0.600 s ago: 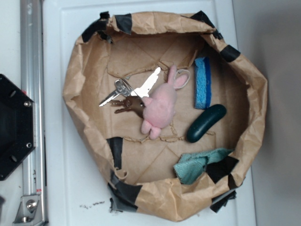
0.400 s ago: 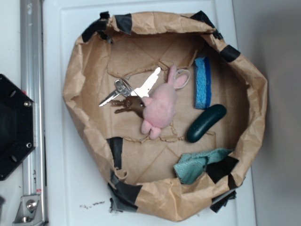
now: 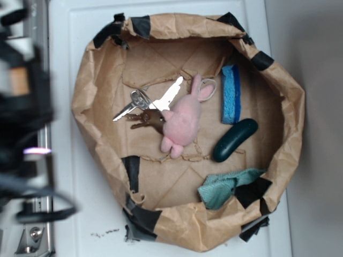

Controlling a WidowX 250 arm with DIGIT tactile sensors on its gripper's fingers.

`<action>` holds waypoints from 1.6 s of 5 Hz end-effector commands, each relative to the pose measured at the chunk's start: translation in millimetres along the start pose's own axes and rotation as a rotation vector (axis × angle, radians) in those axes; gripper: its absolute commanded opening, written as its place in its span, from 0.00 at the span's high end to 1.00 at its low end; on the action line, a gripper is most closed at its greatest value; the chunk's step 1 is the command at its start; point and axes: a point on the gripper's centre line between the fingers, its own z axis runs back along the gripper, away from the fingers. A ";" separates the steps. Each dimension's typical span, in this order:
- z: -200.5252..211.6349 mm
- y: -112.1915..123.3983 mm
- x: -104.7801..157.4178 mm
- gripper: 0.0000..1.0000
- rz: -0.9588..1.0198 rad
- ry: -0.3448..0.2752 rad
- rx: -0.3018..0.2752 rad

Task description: Grab the blue cloth.

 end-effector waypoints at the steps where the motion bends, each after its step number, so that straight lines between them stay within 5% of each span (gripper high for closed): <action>1: -30.5 -1.0 61.8 0.00 -0.158 -0.155 0.028; 3: -82.7 -4.0 107.4 0.00 -0.346 -0.168 0.005; 5: -140.9 -33.8 136.1 0.00 -0.535 -0.159 0.002; 6: -158.2 -50.2 143.7 0.00 -0.570 -0.186 -0.121; 8: -150.9 -69.5 125.8 0.00 -0.602 -0.245 -0.261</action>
